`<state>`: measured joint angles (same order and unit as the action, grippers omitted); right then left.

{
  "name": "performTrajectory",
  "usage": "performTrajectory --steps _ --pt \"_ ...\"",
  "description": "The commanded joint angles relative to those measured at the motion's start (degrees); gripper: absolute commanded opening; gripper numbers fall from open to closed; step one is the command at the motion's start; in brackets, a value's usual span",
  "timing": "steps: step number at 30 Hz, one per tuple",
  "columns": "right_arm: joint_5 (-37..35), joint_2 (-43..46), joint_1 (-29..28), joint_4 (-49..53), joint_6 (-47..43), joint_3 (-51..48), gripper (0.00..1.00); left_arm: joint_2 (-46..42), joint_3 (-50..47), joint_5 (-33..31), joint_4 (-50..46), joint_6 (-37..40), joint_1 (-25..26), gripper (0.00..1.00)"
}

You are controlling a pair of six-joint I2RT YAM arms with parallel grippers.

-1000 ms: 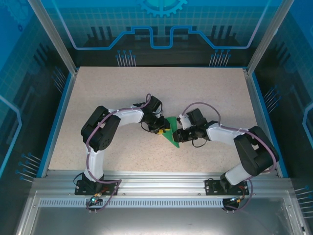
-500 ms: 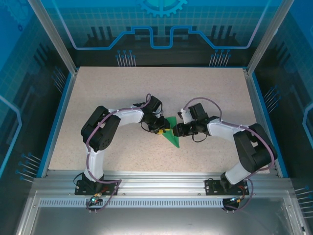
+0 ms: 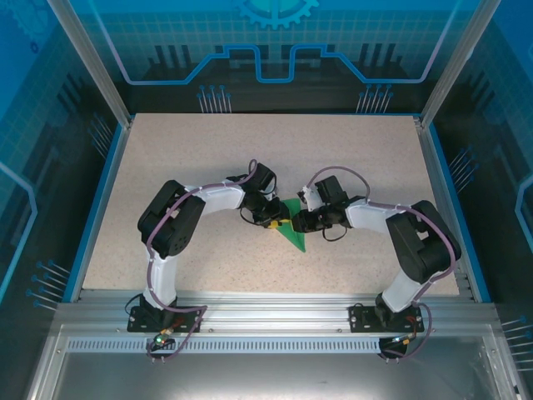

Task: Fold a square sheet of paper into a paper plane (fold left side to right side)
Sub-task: Fourth fold the wing at the center of the table.

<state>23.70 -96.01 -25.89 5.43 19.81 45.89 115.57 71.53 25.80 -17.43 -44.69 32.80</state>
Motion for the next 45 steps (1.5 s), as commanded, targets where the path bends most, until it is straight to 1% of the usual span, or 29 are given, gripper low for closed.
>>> performTrajectory --steps 1,3,6,21,45 --pt "1.1 -0.2 -0.7 -0.5 -0.1 1.6 0.11 1.4 1.0 -0.3 -1.5 0.9 0.3 0.35" --pt "0.7 0.5 -0.3 -0.3 0.0 1.4 0.06 1.4 0.9 -0.3 -1.6 1.0 0.3 0.35" --pt "0.8 0.8 0.1 0.1 -0.1 1.2 0.03 1.4 0.8 -0.5 -1.7 1.1 0.3 0.35" --pt "3.3 1.3 3.1 -0.4 0.0 -0.7 0.03 1.4 0.5 -0.7 -1.9 1.3 0.2 0.35" --pt "4.7 -2.8 5.7 1.0 -1.3 0.1 0.04 1.5 0.6 -0.8 -2.4 1.6 0.3 0.35"
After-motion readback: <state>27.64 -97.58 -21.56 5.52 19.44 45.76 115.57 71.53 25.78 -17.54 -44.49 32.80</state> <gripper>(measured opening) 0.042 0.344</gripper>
